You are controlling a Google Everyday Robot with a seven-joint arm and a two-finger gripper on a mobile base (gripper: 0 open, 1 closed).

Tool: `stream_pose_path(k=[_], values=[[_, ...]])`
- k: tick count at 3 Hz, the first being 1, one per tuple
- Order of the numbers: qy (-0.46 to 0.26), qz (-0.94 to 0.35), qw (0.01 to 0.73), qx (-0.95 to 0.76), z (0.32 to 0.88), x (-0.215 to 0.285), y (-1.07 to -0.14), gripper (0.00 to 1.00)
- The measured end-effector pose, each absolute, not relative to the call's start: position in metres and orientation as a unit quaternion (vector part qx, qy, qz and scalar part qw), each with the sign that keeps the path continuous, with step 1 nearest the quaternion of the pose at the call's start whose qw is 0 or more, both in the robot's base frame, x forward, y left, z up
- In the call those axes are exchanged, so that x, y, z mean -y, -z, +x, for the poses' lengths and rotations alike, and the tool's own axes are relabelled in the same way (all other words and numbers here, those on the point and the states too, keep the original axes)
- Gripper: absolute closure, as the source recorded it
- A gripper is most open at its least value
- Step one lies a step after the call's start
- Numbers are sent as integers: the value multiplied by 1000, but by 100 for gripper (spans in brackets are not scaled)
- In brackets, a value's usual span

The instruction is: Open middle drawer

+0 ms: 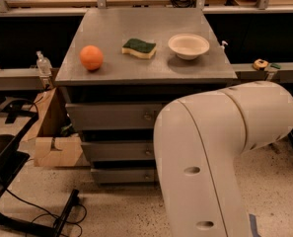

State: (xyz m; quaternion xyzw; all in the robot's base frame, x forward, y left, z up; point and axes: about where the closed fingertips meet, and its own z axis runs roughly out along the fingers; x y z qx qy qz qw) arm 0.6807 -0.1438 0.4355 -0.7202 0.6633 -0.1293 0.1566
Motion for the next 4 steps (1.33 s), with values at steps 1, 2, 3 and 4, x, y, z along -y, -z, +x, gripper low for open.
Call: stream_pose_path(k=[1,2,3,4], values=[[119,-723,159,-662,680,137,-429,15],[110,-726,158,-661,680,131,-422,29],[105,-724,155,-664,677,130,-418,52],[105,-714,151,-675,664,140,-416,76]])
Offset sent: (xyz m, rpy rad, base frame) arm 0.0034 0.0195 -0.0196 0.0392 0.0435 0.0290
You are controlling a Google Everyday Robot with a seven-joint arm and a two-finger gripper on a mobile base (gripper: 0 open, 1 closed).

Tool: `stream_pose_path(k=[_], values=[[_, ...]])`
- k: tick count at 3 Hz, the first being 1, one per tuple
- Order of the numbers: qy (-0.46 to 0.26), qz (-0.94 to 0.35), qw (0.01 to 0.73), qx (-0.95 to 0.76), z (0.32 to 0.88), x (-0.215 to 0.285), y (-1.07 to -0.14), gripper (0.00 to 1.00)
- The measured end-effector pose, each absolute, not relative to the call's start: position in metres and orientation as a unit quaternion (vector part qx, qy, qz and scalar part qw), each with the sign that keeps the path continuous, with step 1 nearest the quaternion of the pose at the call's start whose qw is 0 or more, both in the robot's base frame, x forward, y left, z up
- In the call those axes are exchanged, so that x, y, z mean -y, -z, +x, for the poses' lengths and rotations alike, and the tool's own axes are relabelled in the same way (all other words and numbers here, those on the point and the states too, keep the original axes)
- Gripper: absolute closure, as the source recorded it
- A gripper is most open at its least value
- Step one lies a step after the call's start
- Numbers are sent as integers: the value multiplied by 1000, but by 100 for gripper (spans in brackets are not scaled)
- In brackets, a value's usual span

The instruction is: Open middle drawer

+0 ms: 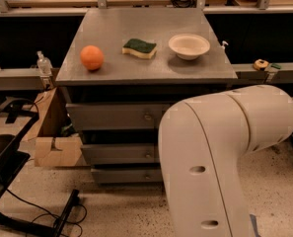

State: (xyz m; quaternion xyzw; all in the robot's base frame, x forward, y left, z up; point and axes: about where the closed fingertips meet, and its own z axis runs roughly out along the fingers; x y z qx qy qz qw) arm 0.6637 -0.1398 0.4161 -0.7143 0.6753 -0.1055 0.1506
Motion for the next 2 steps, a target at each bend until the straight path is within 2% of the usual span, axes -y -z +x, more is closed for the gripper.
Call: stream_pose_path(k=[1,2], values=[[105,-714,150,-676,663,140,-420,98],[105,-714,150,-676,663,140,-424,100]])
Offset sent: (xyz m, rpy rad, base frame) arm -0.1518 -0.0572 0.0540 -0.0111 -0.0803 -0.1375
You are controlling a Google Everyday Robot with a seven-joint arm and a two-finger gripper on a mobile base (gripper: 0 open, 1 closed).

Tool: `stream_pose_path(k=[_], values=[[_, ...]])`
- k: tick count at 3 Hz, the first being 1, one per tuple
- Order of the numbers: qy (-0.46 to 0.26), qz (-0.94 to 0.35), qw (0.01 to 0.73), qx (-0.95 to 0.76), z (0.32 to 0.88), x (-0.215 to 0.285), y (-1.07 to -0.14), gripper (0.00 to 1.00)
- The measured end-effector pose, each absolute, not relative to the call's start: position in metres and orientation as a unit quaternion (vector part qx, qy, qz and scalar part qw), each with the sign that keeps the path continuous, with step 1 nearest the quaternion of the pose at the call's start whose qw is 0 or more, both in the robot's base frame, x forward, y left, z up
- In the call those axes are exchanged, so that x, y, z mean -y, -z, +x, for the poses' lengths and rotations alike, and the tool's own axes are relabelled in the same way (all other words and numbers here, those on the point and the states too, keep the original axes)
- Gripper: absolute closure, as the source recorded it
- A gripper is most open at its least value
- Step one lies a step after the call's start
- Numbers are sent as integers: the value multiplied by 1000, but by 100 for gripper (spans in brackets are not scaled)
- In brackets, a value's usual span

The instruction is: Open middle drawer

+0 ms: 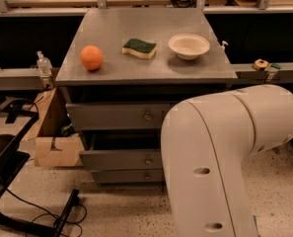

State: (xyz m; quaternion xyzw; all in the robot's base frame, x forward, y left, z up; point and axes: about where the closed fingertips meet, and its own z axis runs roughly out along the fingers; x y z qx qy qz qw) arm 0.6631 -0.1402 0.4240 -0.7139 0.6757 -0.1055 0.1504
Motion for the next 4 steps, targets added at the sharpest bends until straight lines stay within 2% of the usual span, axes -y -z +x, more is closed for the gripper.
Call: stream_pose_path(k=[4], values=[[105,-711,169,-675,632,150,-432,100]])
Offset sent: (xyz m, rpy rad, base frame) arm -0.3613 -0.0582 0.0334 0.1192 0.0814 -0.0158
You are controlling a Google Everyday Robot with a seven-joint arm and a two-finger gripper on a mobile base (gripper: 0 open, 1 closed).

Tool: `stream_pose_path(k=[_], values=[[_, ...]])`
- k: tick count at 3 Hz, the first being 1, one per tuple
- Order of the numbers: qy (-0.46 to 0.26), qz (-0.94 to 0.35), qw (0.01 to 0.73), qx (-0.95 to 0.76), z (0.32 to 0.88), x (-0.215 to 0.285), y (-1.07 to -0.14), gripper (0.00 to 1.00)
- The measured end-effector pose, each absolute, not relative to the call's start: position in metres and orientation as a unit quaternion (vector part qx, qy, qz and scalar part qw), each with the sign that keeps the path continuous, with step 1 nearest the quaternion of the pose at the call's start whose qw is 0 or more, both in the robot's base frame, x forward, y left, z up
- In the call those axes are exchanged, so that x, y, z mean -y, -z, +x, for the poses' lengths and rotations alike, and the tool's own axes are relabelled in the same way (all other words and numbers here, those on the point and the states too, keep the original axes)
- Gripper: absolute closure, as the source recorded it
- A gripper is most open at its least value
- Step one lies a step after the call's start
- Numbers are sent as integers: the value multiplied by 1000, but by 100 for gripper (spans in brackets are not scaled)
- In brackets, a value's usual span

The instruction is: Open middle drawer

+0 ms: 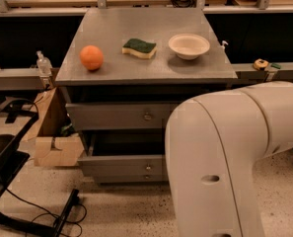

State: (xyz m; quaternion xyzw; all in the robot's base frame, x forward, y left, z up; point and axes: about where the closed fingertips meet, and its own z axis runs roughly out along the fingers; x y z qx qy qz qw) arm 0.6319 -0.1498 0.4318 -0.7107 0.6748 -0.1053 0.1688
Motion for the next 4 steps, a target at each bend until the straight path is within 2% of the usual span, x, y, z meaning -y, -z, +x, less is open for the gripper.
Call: stream_pose_path(k=[4], values=[[107,-712,198,-666,612,156,-439,100]])
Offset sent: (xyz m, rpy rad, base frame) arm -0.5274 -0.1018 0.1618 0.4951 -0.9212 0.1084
